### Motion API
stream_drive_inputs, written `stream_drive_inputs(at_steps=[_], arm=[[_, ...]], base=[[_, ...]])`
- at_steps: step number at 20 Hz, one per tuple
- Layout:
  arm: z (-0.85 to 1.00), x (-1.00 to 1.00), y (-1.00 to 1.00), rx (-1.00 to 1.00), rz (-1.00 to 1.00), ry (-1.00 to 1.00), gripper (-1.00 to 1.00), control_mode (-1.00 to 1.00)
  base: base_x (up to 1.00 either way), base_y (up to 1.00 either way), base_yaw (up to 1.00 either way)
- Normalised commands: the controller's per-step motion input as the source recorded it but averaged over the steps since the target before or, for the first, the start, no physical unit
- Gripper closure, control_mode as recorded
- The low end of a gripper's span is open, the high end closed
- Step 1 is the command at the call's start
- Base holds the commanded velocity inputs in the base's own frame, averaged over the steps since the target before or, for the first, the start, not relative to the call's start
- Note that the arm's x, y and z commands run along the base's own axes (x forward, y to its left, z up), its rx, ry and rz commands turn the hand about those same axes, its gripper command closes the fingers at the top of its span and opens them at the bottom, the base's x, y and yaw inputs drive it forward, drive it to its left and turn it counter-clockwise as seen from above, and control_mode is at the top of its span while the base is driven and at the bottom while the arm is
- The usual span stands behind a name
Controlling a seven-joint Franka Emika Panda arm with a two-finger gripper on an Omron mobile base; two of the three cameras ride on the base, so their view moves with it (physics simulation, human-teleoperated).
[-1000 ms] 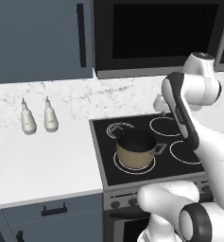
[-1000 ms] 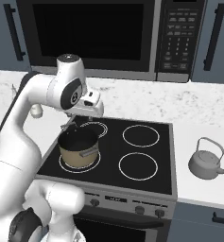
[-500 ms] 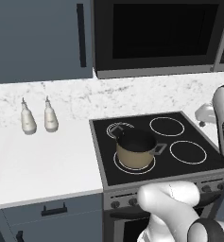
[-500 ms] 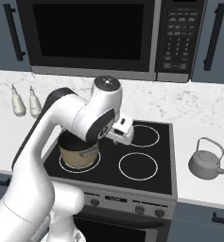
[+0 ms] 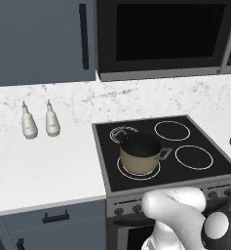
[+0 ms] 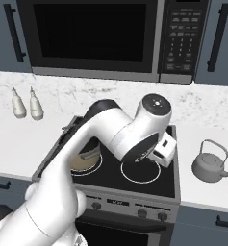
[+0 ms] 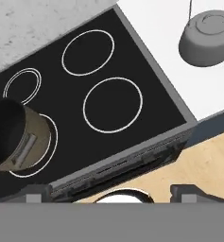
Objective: Pick the kettle from the counter and place it on a stove burner. Then turn the burner on.
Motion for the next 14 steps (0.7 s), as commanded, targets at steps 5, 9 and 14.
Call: stream_drive_inputs(at_steps=[5,9,14], arm=[[-0.13,0.59,-1.0,0.24,-0.46,0.11,-1.0,-1.0],[-0.22,0.59,-1.0,0.36,-0.47,0.23,-1.0,-1.0],[-0.37,0.29,-0.92,0.29,-0.42,0.1,-1.0,-1.0]], base=[[0.0,0.0,0.0],[0.0,0.0,0.0],[0.0,0.0,0.0]])
